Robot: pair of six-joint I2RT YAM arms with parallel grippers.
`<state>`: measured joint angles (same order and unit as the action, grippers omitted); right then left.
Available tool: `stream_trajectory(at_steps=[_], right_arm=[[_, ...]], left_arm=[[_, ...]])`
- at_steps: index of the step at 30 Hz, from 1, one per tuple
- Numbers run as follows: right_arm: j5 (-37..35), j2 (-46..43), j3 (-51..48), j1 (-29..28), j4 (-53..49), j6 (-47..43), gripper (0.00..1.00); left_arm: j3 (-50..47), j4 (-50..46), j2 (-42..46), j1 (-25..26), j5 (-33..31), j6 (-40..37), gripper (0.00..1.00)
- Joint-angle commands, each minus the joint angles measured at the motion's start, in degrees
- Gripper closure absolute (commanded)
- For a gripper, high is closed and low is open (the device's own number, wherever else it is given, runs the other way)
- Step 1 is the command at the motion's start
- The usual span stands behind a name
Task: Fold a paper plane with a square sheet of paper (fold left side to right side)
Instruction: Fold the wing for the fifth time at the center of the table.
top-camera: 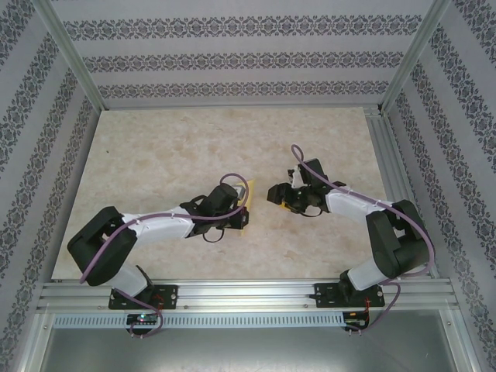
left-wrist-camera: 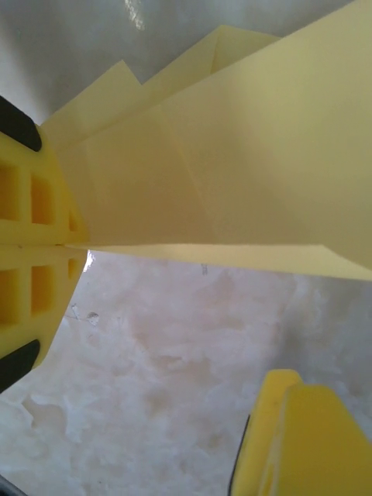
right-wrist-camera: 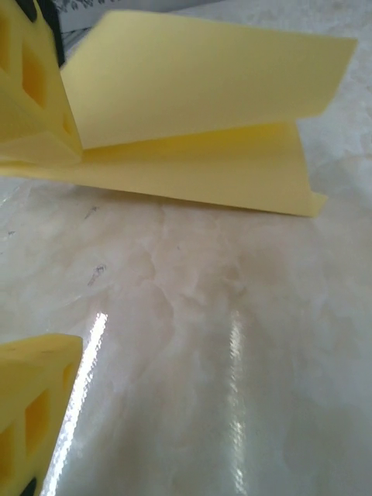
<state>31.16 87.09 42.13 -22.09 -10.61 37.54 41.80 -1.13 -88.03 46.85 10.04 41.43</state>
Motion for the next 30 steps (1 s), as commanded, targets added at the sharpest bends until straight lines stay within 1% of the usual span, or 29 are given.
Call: stream_trajectory(at_steps=[1, 5, 10, 14, 19, 27, 30], right_arm=[[3.6, -0.9, -1.3, -1.1, 5.8, -0.3, 0.42], [3.5, -0.2, -1.7, -2.5, 8.1, 1.1, 0.44], [2.3, 2.2, -0.4, -5.4, 9.3, 2.3, 0.45], [1.5, 4.8, 0.3, -6.2, 10.6, 3.8, 0.48], [1.1, 8.0, 2.6, -8.0, 11.6, 4.5, 0.48], [1.6, 10.0, 3.2, -8.7, 14.8, 6.0, 0.49], [1.7, 11.5, 4.2, -9.2, 15.2, 6.5, 0.53]], left_arm=[[-2.2, 9.0, -1.6, -2.0, 5.9, 4.1, 0.96], [-3.7, 14.1, -3.7, -3.6, 9.4, 6.4, 0.97], [-4.9, 17.4, -5.1, -5.1, 11.6, 8.1, 0.98], [-5.5, 18.9, -5.7, -5.7, 12.4, 8.9, 0.98], [-5.7, 20.0, -6.7, -6.1, 13.6, 9.4, 0.99], [-6.3, 21.5, -7.9, -6.4, 14.2, 10.3, 0.99], [-6.4, 22.4, -8.6, -6.4, 14.7, 10.8, 0.99]])
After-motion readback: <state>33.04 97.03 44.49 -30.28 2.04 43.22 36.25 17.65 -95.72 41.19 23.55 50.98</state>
